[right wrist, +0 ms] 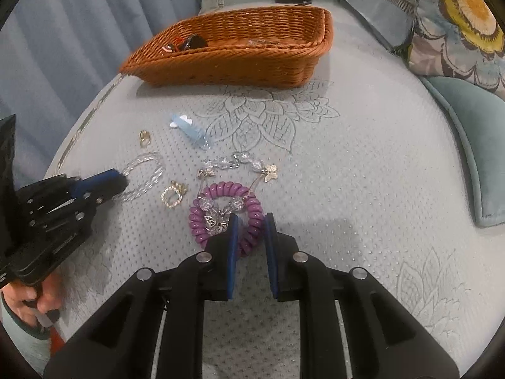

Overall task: Organize jewelry
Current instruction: 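Move both tools back and grasp the clear bead bracelet with the left tool, then grasp the silver charm chain with the right tool while the left tool lifts the bracelet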

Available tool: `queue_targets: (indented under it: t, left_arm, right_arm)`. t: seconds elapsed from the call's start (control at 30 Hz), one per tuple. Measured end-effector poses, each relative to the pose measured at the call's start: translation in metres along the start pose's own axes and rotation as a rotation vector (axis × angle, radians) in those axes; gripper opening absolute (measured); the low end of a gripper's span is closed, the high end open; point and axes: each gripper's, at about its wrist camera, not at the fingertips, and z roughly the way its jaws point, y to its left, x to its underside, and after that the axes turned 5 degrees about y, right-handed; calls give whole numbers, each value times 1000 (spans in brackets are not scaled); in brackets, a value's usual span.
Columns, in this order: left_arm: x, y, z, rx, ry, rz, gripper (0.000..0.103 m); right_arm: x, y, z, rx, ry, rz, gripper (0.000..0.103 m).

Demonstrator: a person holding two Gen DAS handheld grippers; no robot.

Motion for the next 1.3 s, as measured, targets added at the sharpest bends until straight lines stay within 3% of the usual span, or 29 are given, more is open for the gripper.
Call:
queue_targets:
  t: [0.2,0.27,0.33,0.4,0.57,0.7,0.77,0.87,0.9,0.93,1.0,1.3]
  left_arm:
    - [12,-1,-2,13,-66,-6,14]
    - [13,1,-2,30,-78,-18,14]
    - [12,3,-2,45,-80,-26,15]
    - [11,6,-1,58,-81,-37,15]
    - [8,12,2,90,-81,-78,15]
    - [8,9,3,100,-79,-59,24]
    - [8,4,3,78,-79,-35,26]
    - [8,-4,4,36,-83,-5,26]
    - [8,-6,4,27,-85,0,23]
    - [8,-7,4,18,-87,7,12]
    - [8,-7,3,10,-90,7,6]
    - [8,5,-8,58,-138,-40,6]
  right_arm:
    - [0,0,-6,-1,-35,-9,15]
    - [-2,-7,-10,-47,-60,29,20]
    - [-6,-15,-10,-96,-73,76,31]
    - [-10,-20,-6,-120,-87,116,31]
    - [-28,-19,13,-50,-117,136,31]
    - [-33,3,23,90,-120,23,31]
    - [-31,17,25,168,-126,-36,30]
    - [-30,26,25,176,-133,-78,14]
    - [-30,27,26,177,-135,-87,10]
    - [-29,28,26,181,-138,-98,7]
    - [-28,30,25,190,-146,-107,7]
    - [-22,26,3,88,-214,-70,7]
